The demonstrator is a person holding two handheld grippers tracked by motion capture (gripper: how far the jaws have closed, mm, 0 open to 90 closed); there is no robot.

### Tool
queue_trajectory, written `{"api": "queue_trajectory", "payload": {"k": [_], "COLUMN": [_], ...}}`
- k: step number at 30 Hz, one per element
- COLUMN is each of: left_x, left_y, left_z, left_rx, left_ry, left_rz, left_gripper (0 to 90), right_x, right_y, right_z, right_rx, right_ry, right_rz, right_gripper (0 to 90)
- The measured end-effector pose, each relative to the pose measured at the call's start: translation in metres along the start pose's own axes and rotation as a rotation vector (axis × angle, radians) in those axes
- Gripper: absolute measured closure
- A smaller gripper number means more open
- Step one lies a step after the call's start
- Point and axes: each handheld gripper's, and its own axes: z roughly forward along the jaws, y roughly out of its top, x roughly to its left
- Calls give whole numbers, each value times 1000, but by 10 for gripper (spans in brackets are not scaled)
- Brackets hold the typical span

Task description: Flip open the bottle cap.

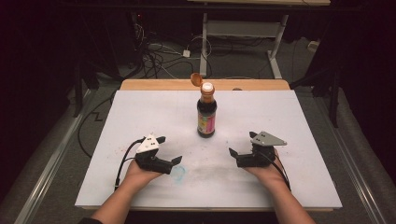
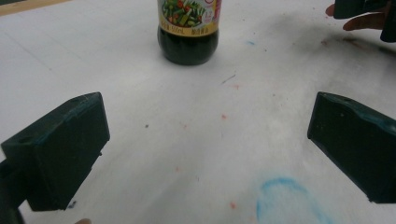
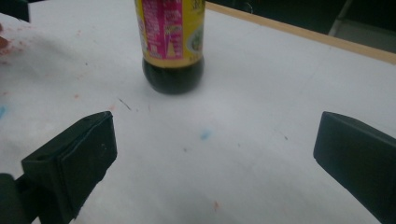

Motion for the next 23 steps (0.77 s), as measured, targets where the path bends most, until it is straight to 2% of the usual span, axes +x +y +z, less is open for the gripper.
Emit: {"api": "queue_trajectory", "payload": {"k": [5,8,12,14,18,23], "left_x": [3,5,7,7,6,5], "left_y": [-3,-5,-6,-6,-7,-8], "left_z": [-20,-33,-48,-50,-48,-47], "left_rx": [-6,-16,-90,-110,-89,-84], "left_ry": [10,33,29,31,40,40], "left_rz": [-4,2,-5,-5,9,21], "left_gripper": [0,0,0,0,0,0], "right_x": [-4,-5,-4,-3,-2,-3], "right_y": [-16,-24,-34,-35,-34,-35], "right_z": [-17,-27,-38,-40,-38,-38], "right_rx": [7,5,-13,-37,-18,-19], "right_ry": [-20,-26,-33,-42,-42,-49], "right_rz": [21,30,41,33,30,40], "right_gripper": [4,4,5,4,4,4]}}
